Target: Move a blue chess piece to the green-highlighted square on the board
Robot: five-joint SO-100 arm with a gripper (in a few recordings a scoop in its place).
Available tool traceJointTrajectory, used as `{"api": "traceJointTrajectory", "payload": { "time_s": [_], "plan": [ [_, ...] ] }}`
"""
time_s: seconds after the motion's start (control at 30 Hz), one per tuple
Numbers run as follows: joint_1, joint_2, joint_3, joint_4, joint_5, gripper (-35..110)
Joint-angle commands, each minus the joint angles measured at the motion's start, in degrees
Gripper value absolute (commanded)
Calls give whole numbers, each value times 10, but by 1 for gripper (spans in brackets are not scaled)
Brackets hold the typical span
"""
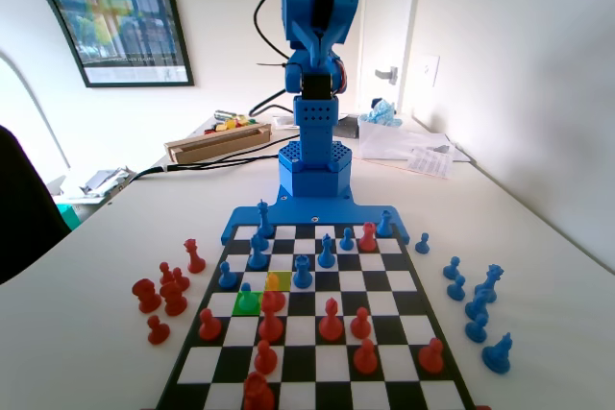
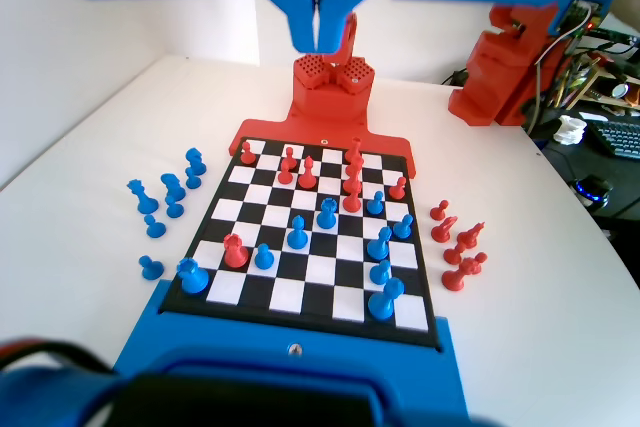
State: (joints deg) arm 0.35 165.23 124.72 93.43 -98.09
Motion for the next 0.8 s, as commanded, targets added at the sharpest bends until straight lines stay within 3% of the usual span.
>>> {"api": "traceJointTrajectory", "payload": {
  "time_s": [0.0,0.77],
  "plan": [
    [4,26,1,-18,-16,1],
    [11,98,4,-34,-13,1]
  ]
}}
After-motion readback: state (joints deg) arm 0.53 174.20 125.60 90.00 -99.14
